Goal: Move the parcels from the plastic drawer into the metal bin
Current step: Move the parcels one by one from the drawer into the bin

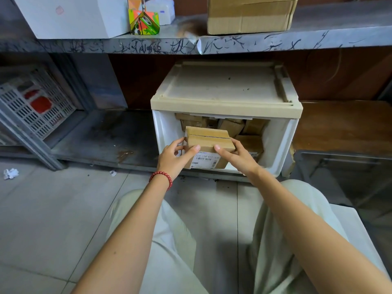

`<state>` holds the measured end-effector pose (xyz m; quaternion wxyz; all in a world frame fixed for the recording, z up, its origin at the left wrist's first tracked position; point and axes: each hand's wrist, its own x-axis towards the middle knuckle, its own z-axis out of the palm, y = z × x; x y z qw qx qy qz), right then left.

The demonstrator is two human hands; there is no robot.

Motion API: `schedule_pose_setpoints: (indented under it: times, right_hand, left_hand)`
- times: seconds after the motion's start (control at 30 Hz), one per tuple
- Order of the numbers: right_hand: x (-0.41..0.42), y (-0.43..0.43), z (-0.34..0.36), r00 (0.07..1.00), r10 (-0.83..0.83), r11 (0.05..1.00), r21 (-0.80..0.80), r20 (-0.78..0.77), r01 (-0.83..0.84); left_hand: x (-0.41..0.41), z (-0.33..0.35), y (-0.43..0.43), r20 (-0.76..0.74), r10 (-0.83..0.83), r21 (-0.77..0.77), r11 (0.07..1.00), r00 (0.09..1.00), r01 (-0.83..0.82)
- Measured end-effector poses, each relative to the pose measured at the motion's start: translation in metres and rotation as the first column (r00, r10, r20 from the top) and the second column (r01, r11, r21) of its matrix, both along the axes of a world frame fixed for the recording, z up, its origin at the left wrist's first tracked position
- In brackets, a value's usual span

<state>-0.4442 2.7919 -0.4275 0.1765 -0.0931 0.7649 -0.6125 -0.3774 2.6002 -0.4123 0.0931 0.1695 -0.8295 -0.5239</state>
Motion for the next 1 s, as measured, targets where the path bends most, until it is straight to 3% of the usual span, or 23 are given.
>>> schedule_pose_setpoints:
  times: [0.17, 0.37, 0.5, 0.67, 1.0]
  right_hand:
    - [-0.006, 0.003, 0.007, 0.998, -0.056, 0.996, 0.061, -0.027, 0.058]
    - [-0.007, 0.056, 0.045, 0.986, -0.166, 0.986, -0.020, -0.022, 0.166]
    - [0.001, 0.127, 0.059, 0.988, -0.139, 0.978, 0.147, -0.067, 0.148]
    - [0.024, 0.213, 0.068, 0.967, -0.240, 0.933, 0.254, -0.083, 0.253]
    - [0.103, 0.368, 0.003, 0.866, -0.491, 0.848, 0.284, 0.098, 0.448]
  left_hand:
    - [-0.006, 0.008, 0.004, -0.038, -0.012, 0.043, 0.999, 0.999, 0.013]
    - [-0.030, 0.026, 0.058, -0.085, -0.101, 0.165, 0.980, 0.991, 0.114]
    - [-0.049, 0.042, 0.119, -0.080, -0.287, 0.120, 0.948, 0.955, 0.295]
    - [-0.067, 0.049, 0.207, -0.057, -0.499, 0.049, 0.864, 0.865, 0.502]
    - [-0.061, -0.009, 0.376, 0.173, -0.822, 0.002, 0.551, 0.542, 0.835]
